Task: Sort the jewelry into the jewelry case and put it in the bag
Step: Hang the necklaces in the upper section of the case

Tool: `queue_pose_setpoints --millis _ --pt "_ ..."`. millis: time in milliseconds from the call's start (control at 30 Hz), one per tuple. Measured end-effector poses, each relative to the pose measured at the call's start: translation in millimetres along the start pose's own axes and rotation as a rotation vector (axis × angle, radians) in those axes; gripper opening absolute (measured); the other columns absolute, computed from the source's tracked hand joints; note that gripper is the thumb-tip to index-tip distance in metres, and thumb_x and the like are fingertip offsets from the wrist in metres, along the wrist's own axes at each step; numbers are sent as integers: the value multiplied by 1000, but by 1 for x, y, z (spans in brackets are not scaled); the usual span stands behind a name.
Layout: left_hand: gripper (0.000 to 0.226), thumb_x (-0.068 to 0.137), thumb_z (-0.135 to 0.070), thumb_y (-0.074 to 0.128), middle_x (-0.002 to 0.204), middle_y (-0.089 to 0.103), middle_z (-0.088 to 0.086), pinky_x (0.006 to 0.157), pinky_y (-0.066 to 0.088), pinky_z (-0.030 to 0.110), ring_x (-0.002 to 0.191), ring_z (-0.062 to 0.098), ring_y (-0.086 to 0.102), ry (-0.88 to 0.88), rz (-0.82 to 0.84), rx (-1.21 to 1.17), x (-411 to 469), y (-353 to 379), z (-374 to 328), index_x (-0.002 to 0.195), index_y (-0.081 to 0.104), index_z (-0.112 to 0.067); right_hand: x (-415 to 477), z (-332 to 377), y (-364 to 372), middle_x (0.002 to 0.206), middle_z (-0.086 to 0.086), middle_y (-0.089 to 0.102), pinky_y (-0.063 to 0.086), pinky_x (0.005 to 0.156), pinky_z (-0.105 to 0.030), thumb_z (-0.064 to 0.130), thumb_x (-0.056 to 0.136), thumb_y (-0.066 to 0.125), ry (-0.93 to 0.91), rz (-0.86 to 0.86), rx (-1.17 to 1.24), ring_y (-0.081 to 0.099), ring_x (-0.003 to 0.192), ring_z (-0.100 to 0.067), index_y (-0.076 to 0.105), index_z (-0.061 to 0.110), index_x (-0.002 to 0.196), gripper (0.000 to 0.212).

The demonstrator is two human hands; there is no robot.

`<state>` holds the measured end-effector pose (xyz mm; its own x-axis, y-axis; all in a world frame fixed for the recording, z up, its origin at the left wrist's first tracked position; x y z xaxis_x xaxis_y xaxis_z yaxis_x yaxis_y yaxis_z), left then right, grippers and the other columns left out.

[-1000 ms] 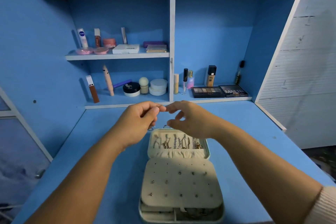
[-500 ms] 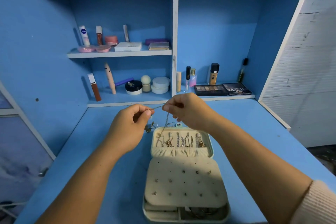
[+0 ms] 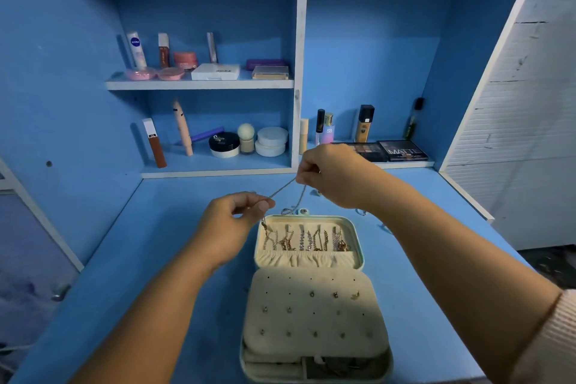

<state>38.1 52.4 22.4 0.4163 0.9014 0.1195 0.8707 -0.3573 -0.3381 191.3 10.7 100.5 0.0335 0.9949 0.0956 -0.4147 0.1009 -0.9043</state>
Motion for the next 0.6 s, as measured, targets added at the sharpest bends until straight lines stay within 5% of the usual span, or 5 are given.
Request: queue_pose_setpoints --millis 200,367,500,600 --pt "26 96 -32 54 117 58 -11 87 39 12 110 3 54 58 141 233 4 15 -6 120 61 -38 -3 22 6 73 11 56 37 55 -18 25 95 54 -124 10 80 51 62 -5 60 24 87 10" --pt "19 98 -28 52 103 66 -19 72 44 5 97 -7 59 65 224 108 5 35 -18 97 65 -42 -2 22 -2 70 15 54 38 55 -12 26 94 57 -130 -46 137 49 61 0 64 20 91 10" --pt "25 99 -20 52 87 69 -4 81 53 32 85 11 62 13 118 -6 7 34 -5 84 69 -31 2 9 -6 66 14 53 36 50 -12 27 93 58 -80 -102 171 49 57 -1 61 22 85 10" --pt "25 99 -14 51 80 67 -6 81 53 29 82 10 62 -27 106 -77 5 38 7 83 68 -23 6 -1 -4 67 13 54 33 51 -13 26 93 58 -50 -113 151 48 59 -2 63 17 87 12"
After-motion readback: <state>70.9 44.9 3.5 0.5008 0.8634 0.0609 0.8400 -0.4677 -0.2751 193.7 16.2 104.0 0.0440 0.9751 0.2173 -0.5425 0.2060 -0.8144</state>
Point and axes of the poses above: each hand's wrist, its own x-axis towards the middle knuckle, its own y-axis out of the palm, z = x × y, the point moved 9 cm from there along x, towards the middle knuckle
